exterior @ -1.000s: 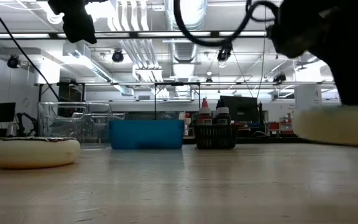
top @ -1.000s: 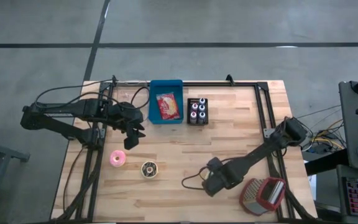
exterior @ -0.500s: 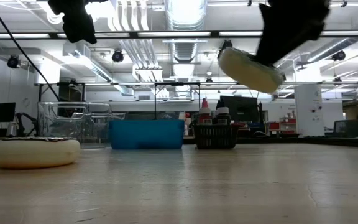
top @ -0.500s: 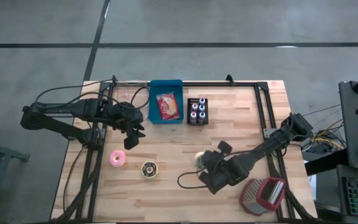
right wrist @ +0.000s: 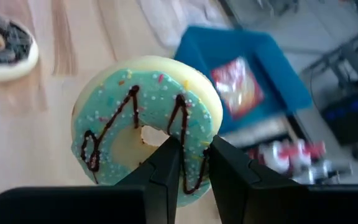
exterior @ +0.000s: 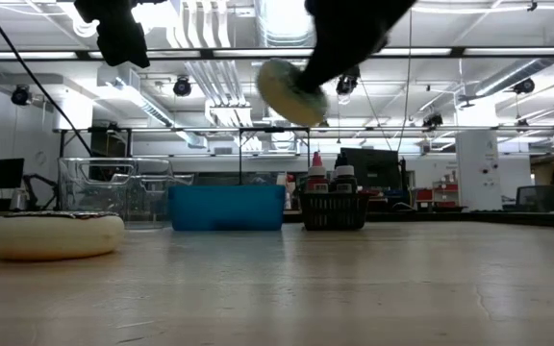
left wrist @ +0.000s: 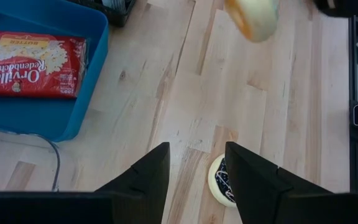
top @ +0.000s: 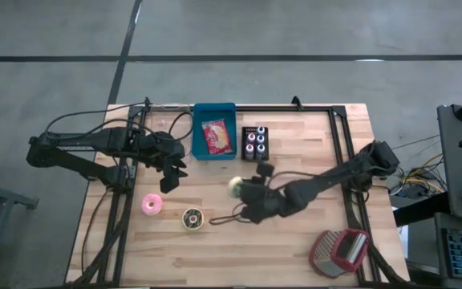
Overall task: Pick & Place Food Item
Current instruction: Put the green donut into the transparent bin
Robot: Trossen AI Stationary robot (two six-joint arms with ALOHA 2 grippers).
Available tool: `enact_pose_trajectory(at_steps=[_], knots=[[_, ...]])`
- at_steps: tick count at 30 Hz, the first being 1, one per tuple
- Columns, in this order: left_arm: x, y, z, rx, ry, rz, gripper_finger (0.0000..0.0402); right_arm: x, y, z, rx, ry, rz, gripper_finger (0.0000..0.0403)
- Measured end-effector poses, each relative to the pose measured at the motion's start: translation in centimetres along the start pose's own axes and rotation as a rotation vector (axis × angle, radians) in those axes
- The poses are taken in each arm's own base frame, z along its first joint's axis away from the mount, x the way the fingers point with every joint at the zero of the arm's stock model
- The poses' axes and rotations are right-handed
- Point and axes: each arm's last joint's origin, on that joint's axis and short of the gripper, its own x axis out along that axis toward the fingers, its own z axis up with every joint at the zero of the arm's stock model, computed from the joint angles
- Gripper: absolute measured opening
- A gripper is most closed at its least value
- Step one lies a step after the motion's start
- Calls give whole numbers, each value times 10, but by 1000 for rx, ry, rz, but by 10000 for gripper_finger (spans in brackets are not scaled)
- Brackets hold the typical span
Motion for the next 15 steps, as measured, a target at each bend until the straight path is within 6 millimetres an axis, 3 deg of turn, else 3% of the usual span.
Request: enact_pose_trajectory(at_steps=[6, 15], knots=[[0, 0, 0, 0, 0, 0, 161, 28, -12, 16, -29, -149, 64, 70], [0, 0, 0, 0, 0, 0, 161, 69, -39, 15, 76, -338, 158, 70]])
